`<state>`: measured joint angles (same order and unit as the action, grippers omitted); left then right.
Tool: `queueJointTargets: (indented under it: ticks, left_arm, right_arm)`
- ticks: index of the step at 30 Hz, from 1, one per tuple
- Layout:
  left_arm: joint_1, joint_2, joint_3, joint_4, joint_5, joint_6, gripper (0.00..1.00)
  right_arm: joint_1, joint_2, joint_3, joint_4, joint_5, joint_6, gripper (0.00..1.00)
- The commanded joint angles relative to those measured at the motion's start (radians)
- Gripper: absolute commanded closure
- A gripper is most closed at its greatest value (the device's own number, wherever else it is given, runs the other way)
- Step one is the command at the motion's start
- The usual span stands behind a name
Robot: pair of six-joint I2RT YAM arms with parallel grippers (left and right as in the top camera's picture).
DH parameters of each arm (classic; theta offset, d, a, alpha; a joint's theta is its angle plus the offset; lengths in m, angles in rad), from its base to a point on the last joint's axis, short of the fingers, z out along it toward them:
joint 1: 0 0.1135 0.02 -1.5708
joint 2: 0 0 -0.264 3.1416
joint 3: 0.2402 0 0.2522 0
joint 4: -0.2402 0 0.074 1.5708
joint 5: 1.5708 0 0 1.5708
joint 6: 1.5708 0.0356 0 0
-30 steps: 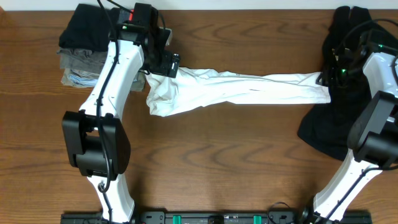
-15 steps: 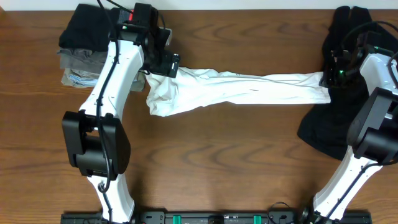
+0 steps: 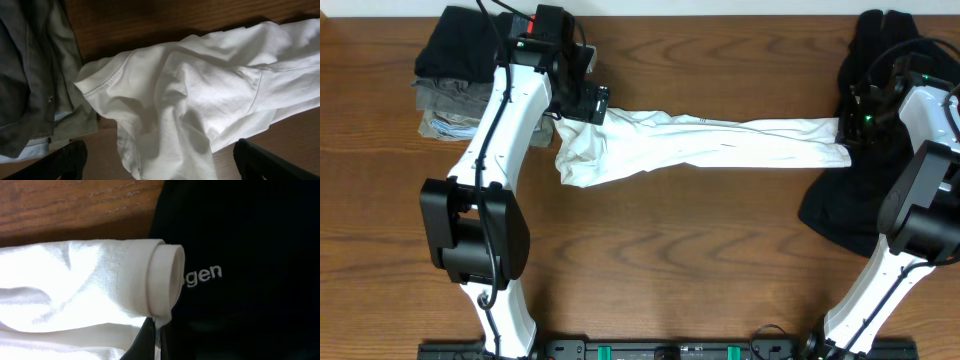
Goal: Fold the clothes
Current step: 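Pull the shirt taut between both grippers, left gripper lifting, then carry the shirt's right end leftward with the right gripper toward the left gripper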
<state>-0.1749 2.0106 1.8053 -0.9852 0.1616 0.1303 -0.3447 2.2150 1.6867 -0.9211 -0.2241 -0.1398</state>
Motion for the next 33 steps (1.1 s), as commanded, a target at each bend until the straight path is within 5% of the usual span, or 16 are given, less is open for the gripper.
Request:
queueJointTargets:
  ticks: [1, 17, 33]
  left_arm:
    - [-0.001, 0.000, 0.015, 0.000, 0.013, -0.009, 0.05]
    - [-0.001, 0.000, 0.015, 0.000, 0.013, -0.009, 0.05]
    - [-0.001, 0.000, 0.015, 0.001, 0.013, -0.009, 0.05]
  right_arm:
    - [-0.030, 0.005, 0.030, 0.001, -0.019, -0.003, 0.99]
    - [-0.082, 0.005, 0.298, -0.214, -0.105, -0.068, 0.99]
    - [0.289, 0.005, 0.303, -0.223, -0.135, 0.013, 0.99]
